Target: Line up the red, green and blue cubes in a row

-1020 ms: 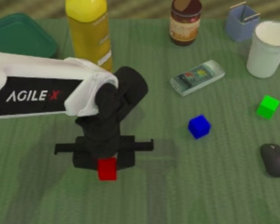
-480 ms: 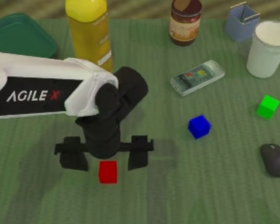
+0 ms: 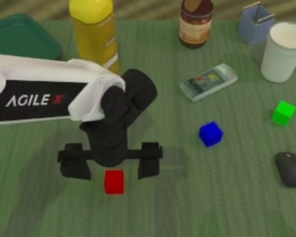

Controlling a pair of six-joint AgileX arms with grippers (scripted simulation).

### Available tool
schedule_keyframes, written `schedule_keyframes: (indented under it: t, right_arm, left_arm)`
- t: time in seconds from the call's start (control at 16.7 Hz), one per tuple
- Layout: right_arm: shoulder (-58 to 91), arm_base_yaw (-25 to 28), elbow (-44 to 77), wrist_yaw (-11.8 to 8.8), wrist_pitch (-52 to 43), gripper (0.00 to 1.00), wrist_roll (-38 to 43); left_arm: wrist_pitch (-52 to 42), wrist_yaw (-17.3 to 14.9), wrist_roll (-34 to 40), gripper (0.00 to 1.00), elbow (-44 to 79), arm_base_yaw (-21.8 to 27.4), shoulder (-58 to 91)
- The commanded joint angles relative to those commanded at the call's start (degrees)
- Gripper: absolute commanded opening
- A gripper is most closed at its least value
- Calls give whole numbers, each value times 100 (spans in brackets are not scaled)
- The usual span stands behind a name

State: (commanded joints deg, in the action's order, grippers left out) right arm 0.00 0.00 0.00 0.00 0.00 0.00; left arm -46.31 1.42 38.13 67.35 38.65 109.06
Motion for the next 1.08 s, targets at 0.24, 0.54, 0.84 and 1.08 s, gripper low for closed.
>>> schedule_keyframes:
  t: [0.24,0.54,0.84,1.08]
  right_arm:
    - [0,0,0,0,0,100,0]
    - [0,0,0,0,0,100,0]
    - [57,9,57,-6,-41,100,-29]
    - [894,90,890,-39,-603,100,-427]
  left_arm:
    - [-758,3,36,100,444,-37,-275]
    - [-1417,4,52,100,836,-81,-573]
    - [-1372,5,47,100,776,-76,-600]
    - [-892,33,-30,100,100,-465,-1367]
